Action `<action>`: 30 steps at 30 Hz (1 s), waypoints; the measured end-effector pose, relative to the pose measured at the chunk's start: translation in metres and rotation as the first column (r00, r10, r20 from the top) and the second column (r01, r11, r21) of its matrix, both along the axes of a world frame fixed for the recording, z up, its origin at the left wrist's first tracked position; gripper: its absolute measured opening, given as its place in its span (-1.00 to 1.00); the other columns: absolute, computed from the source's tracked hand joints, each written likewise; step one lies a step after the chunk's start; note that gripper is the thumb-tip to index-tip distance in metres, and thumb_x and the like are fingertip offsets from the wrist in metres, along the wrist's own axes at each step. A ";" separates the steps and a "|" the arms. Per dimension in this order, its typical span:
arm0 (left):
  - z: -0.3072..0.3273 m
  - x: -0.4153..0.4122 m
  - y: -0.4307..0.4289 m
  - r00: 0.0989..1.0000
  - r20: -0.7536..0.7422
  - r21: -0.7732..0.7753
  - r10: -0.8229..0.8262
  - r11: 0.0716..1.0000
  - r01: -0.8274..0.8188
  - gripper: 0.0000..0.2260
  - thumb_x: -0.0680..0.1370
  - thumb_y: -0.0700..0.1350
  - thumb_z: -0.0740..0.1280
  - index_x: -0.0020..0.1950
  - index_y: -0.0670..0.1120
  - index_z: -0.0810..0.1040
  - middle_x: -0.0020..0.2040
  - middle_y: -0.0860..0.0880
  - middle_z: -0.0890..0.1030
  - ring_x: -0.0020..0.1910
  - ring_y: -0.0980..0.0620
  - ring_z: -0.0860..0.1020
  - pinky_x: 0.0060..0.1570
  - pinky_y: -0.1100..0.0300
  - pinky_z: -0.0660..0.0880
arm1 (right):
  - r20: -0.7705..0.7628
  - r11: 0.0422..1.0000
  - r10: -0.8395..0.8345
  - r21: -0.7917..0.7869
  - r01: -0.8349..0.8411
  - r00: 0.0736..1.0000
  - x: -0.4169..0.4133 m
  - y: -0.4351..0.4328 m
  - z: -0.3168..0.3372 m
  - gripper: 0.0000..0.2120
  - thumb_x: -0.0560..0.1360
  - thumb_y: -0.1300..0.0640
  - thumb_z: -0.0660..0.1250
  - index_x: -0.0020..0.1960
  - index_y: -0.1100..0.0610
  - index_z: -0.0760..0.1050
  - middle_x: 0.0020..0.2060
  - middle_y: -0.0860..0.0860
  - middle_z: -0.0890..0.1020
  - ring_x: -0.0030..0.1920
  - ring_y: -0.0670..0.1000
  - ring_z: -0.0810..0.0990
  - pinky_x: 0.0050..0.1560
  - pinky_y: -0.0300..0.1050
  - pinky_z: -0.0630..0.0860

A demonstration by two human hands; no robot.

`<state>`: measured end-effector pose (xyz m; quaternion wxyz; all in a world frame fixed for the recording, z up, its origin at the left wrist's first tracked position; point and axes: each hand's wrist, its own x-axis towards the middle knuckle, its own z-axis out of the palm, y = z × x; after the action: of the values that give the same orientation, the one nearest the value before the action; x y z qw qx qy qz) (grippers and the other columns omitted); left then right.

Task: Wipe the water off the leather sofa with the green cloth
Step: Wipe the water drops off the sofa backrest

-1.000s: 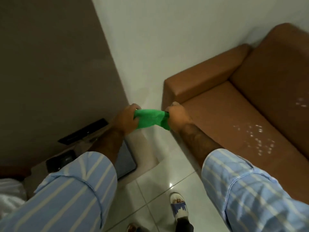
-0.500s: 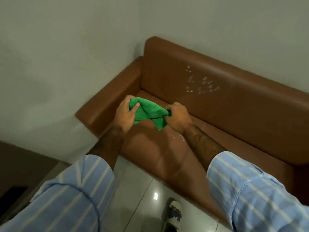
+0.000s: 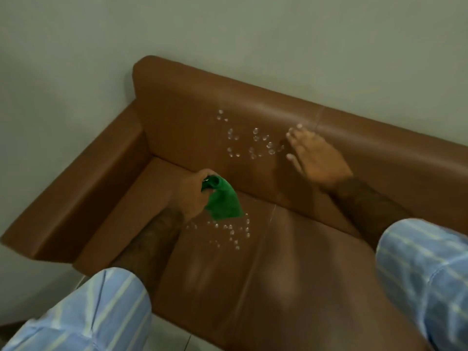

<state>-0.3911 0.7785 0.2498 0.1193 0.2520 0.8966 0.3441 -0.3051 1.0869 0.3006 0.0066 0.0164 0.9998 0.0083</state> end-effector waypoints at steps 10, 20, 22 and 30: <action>0.017 -0.157 0.089 0.970 -0.244 -0.112 0.018 0.993 -0.046 -0.64 0.46 -0.47 0.22 0.11 -0.16 0.61 0.12 -0.18 0.58 0.07 -0.08 0.54 0.15 0.18 0.44 | -0.014 0.972 0.217 0.091 -0.215 0.976 -0.099 0.124 -0.022 -0.37 0.72 -0.04 0.01 0.67 0.32 0.20 0.65 0.27 0.26 0.65 0.27 0.30 0.67 0.19 0.26; -0.010 -0.200 0.130 0.599 -0.592 0.034 0.539 0.759 -0.650 -0.53 0.40 0.10 0.43 0.24 0.07 0.37 0.30 -0.03 0.44 0.27 -0.08 0.44 0.11 -0.14 0.48 | -0.242 0.953 0.289 0.169 -0.253 0.926 -0.113 0.140 -0.060 -0.43 0.74 0.04 0.09 0.62 0.38 0.26 0.61 0.30 0.34 0.59 0.31 0.39 0.59 0.27 0.38; -0.021 -0.197 0.132 0.561 -0.502 0.142 0.658 0.703 -0.697 -0.60 0.41 0.23 0.37 0.09 0.03 0.40 0.16 -0.03 0.51 0.14 -0.07 0.50 0.06 -0.14 0.52 | -0.268 0.949 0.296 0.189 -0.251 0.917 -0.113 0.140 -0.061 -0.45 0.74 0.06 0.11 0.62 0.39 0.28 0.60 0.30 0.35 0.59 0.30 0.40 0.58 0.26 0.39; -0.089 -0.166 0.146 0.733 -0.315 0.329 0.603 0.794 -0.512 -0.47 0.56 0.05 0.36 0.44 -0.17 0.37 0.33 -0.27 0.40 0.32 -0.17 0.42 0.33 0.12 0.37 | -0.312 0.946 0.293 0.234 -0.225 0.904 -0.115 0.146 -0.074 -0.46 0.78 0.03 0.05 0.65 0.33 0.23 0.64 0.23 0.32 0.64 0.22 0.34 0.65 0.18 0.31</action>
<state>-0.5574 0.9250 0.1608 -0.2063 0.0467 0.8912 0.4012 -0.4200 1.2333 0.2266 -0.1704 -0.1153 0.9732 0.1026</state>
